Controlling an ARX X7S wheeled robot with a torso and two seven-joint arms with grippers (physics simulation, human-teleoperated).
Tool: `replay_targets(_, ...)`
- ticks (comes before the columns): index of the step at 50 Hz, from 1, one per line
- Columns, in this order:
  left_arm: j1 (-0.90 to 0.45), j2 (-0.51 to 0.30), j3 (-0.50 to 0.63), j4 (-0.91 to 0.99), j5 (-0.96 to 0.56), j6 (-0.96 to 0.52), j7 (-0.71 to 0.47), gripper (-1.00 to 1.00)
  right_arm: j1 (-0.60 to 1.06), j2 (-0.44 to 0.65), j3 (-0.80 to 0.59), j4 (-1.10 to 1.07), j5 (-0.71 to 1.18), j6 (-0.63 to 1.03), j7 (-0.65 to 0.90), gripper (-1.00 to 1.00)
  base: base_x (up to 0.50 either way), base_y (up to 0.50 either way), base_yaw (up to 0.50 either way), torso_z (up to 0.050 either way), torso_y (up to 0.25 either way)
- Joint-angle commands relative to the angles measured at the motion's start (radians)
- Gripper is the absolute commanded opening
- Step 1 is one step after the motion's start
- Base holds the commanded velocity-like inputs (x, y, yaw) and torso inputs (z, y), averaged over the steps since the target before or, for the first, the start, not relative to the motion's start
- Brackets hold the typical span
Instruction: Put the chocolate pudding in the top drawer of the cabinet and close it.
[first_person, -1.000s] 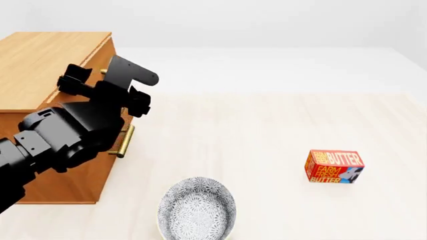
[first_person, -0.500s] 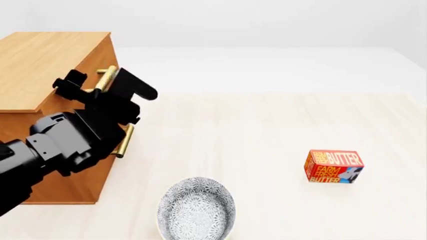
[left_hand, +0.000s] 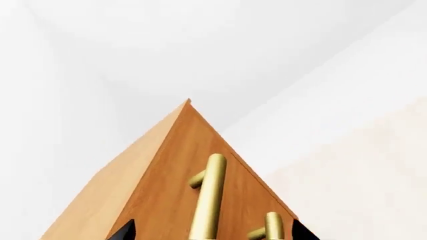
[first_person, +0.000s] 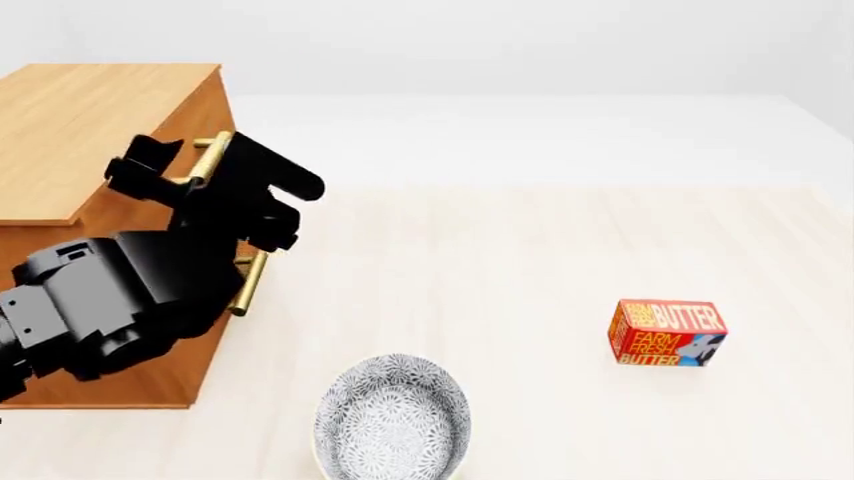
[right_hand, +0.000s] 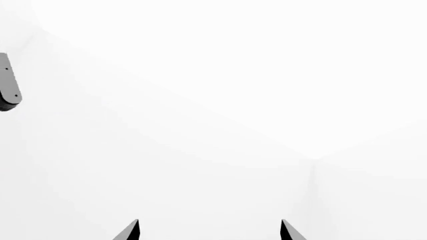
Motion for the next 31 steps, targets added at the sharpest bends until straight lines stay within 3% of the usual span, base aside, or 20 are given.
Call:
replay_targets(1, -0.001, -0.155, -0.066, 0.359, -0.042, 0.116, -0.014, 1.0, 0.002, 0.001, -0.001, -0.003, 0.001, 0.003, -0.003, 1.0, 0.0, 0.0, 0.0, 0.0, 0.0)
replay_targets(13, 0.045, -0.387, -0.074, 0.78, 0.065, 0.23, -0.154, 1.0, 0.007, -0.006, 0.0, -0.022, -0.003, 0.021, -0.018, 1.0, 0.0, 0.0, 0.0, 0.0, 0.0)
replay_targets(21, 0.283, -0.498, -0.01, 0.863, 0.401, 0.509, -0.266, 1.0, -0.017, 0.001, 0.011, -0.048, -0.027, 0.031, -0.008, 1.0, 0.0, 0.0, 0.0, 0.0, 0.0)
replay_targets(31, 0.515, -0.54, 0.064, 0.812, 0.749, 0.772, -0.433, 1.0, -0.024, -0.004, 0.017, -0.066, -0.041, 0.052, -0.014, 1.0, 0.0, 0.0, 0.0, 0.0, 0.0)
